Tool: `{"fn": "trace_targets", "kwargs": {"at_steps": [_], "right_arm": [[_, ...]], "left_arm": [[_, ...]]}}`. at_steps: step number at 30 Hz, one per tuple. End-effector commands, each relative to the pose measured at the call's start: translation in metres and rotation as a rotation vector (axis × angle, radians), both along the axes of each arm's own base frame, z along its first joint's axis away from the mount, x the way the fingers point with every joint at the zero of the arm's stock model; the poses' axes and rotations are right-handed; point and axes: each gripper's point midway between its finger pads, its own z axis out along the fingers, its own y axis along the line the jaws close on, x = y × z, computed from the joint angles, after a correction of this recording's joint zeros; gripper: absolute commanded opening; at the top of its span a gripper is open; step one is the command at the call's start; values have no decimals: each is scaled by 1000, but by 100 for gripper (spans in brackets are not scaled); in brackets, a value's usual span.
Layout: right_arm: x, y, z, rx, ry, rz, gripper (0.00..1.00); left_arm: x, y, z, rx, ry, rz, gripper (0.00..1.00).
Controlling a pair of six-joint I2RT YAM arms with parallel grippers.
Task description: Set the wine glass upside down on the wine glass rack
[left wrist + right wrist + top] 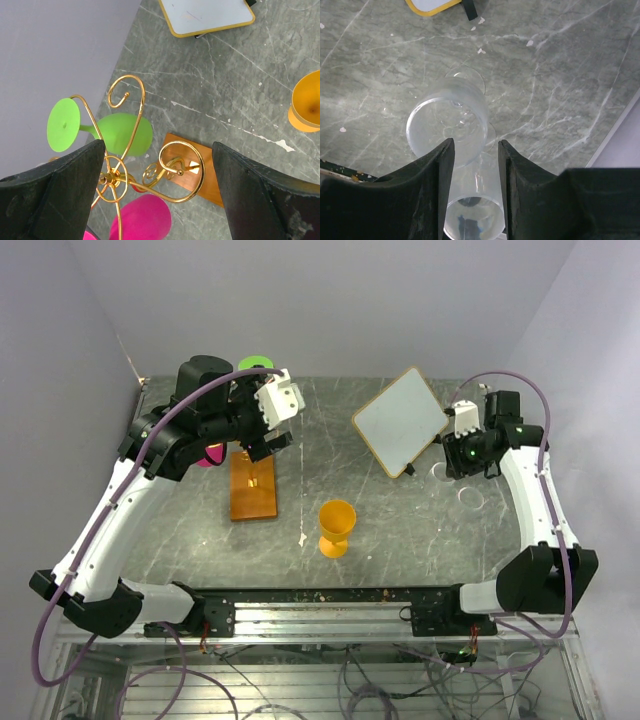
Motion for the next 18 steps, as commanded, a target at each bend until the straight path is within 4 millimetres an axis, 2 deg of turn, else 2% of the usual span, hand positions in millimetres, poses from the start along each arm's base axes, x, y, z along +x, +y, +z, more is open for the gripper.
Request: {"fn": "trace_targets", "kwargs": {"at_steps": [1, 10, 18], "right_arm": [[8, 3, 4, -17, -12, 6, 39], [11, 8, -10, -47, 31, 29, 28], [12, 11, -10, -50, 32, 43, 10]], "left_arm": [[-2, 0, 10, -29, -26, -12, 99], [-2, 1, 9, -22, -29, -10, 99], [-2, 1, 10, -25, -28, -7, 99]]}}
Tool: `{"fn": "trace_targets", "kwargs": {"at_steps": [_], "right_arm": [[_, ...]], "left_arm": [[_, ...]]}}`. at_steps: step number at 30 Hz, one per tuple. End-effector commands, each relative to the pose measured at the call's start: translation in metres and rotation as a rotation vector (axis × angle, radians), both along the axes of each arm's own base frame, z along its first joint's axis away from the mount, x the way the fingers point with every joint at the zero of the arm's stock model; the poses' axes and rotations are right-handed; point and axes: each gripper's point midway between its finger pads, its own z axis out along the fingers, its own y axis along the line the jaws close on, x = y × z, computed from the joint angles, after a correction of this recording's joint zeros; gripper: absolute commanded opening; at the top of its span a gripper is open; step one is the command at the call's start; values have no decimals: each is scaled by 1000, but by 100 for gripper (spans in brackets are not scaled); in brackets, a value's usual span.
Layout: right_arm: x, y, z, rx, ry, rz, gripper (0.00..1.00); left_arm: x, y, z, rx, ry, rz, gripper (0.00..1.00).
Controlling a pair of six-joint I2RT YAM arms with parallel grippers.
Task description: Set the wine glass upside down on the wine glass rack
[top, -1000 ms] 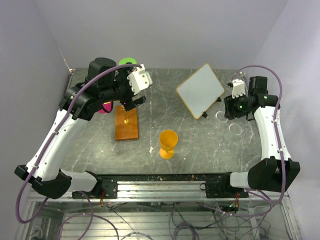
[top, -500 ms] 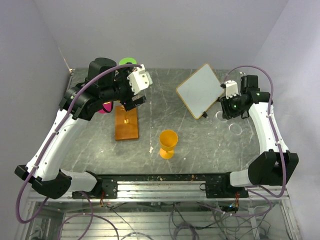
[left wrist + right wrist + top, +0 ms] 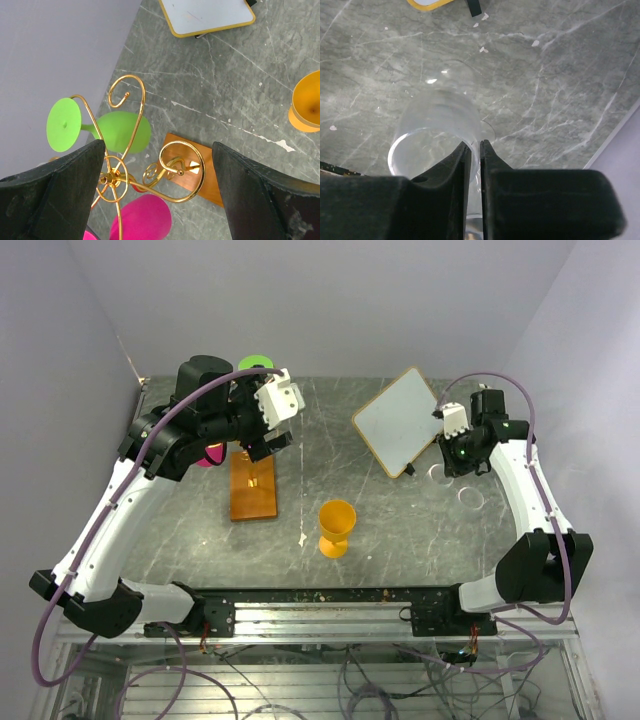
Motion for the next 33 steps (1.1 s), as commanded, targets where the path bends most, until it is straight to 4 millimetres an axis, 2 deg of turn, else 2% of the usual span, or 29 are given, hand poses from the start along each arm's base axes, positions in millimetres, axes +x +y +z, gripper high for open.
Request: {"fn": "trace_targets", "kwargs": {"at_steps": [1, 5, 9, 13, 20, 24, 30, 33], "right_arm": [[6, 2, 8, -4, -26, 8, 8], [7, 2, 13, -7, -41, 6, 0], [8, 8, 23, 17, -66, 32, 0], [8, 34, 44, 53, -131, 167, 0], [12, 72, 95, 129, -241, 355, 0], [13, 95, 141, 209, -381, 474, 0], [20, 132, 234, 397, -689, 577, 0], [24, 144, 262, 487, -735, 585, 0]], "left_arm": [[-2, 1, 9, -25, -27, -8, 99], [-2, 1, 9, -24, -28, -5, 99], [-2, 3, 9, -20, -30, -1, 99], [-1, 4, 8, -26, -30, 11, 99], [2, 8, 21, -76, -50, 65, 99], [4, 12, 34, -116, -80, 96, 99], [7, 4, 63, -329, -38, 125, 99], [14, 6, 75, -432, -20, 163, 99]]}}
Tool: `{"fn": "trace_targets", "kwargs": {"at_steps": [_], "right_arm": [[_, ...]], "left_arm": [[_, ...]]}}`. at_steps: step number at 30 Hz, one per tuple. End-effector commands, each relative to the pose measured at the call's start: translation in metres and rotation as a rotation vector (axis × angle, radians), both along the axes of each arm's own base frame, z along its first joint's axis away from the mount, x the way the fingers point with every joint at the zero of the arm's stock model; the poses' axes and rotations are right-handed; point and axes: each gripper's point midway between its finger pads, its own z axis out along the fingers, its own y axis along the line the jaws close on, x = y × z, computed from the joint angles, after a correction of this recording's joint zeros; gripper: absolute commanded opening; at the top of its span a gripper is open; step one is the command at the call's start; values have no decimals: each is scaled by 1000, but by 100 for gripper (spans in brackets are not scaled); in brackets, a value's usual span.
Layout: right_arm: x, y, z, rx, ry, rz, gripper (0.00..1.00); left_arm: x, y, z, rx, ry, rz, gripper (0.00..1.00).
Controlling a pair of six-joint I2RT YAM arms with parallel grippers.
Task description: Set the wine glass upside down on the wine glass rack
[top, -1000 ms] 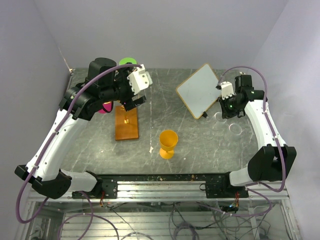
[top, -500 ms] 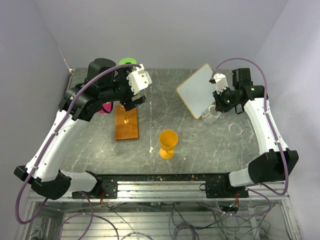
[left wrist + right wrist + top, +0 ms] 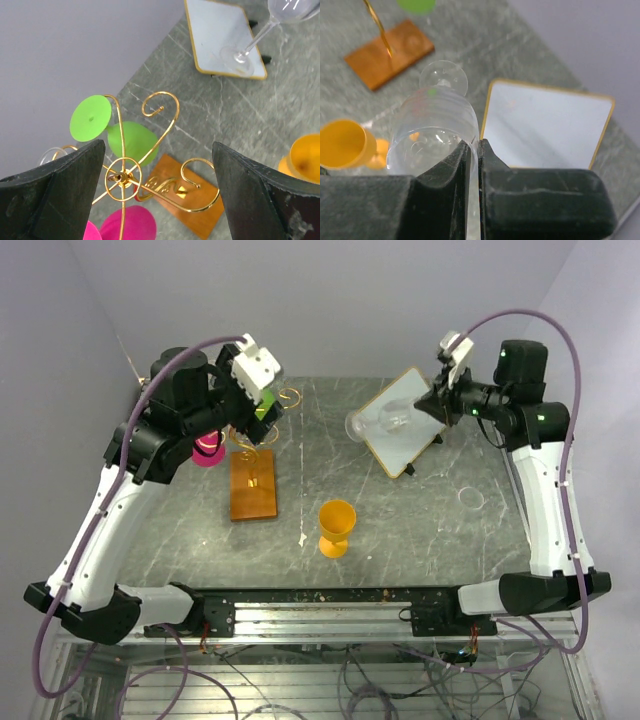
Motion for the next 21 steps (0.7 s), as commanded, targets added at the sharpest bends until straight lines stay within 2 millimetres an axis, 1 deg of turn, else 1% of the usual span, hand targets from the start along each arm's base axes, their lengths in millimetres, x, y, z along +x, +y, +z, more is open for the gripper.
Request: {"fn": "trace_targets", "kwargs": {"at_steps": [1, 6, 8, 10, 14, 17, 21], "right_arm": [[2, 31, 78, 203, -161, 107, 0], [2, 35, 115, 319, -222, 73, 0], [1, 34, 133, 384, -265, 39, 0], [0, 35, 146, 422, -274, 33, 0], [2, 38, 160, 483, -258, 33, 0], [2, 41, 163, 505, -246, 46, 0], [5, 45, 164, 521, -232, 63, 0]], "left_arm": [[5, -3, 44, -247, -18, 40, 99], [6, -6, 60, -358, -3, 63, 99], [6, -10, 66, -418, 19, 64, 99], [5, -16, 74, -494, 62, 59, 100], [8, -36, 81, -622, 180, 25, 95], [10, -48, 83, -691, 250, 2, 92], [22, -57, 83, -733, 296, 10, 86]]}}
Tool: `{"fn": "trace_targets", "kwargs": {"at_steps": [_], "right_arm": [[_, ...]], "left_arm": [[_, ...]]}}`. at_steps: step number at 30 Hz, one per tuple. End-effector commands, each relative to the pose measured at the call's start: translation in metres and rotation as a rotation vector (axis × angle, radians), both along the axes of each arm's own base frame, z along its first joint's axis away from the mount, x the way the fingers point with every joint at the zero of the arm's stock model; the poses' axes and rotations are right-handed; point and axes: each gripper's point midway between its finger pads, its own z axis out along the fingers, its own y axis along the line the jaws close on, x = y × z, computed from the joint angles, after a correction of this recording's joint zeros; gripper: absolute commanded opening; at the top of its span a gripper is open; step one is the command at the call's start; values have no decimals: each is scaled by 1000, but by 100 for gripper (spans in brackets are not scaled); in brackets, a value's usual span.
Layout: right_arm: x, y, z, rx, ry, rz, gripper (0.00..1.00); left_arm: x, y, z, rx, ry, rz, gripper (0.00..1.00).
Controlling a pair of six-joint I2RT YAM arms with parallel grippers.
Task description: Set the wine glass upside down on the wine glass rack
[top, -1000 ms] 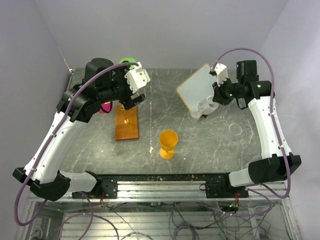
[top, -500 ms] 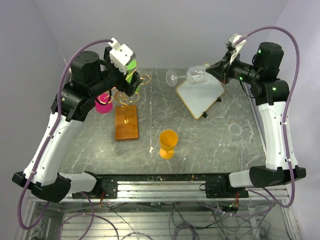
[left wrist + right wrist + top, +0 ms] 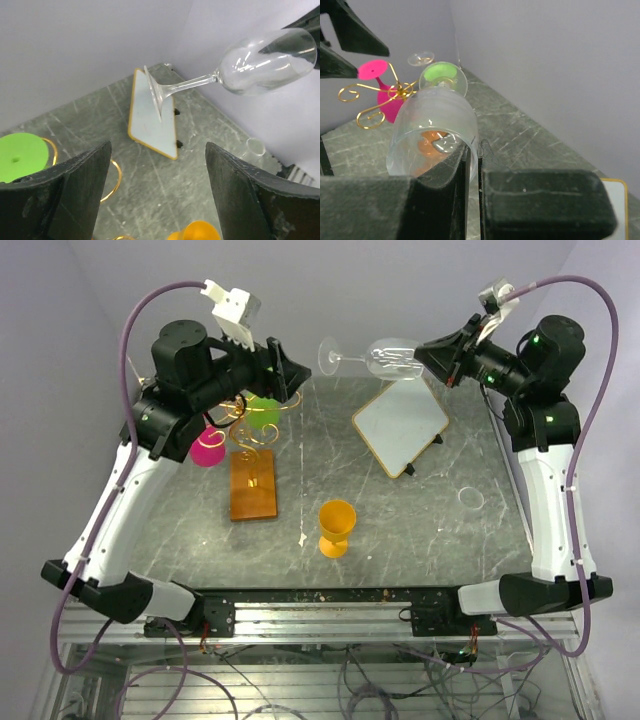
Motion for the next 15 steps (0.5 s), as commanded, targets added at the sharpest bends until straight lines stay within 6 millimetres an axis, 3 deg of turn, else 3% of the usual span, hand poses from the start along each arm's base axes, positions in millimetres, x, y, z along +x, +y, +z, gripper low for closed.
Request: {"fn": "trace_targets", "kwargs": {"at_steps": [1, 6, 15], "right_arm": [[-3, 7, 26, 57, -45, 42, 0], [0, 10, 24, 64, -32, 56, 0], [1, 13, 17, 65, -14, 77, 0]], "left_arm": [[6, -15, 20, -130, 39, -38, 85], [17, -28, 17, -169, 80, -61, 74], [36, -40, -7, -159, 147, -60, 55]]}}
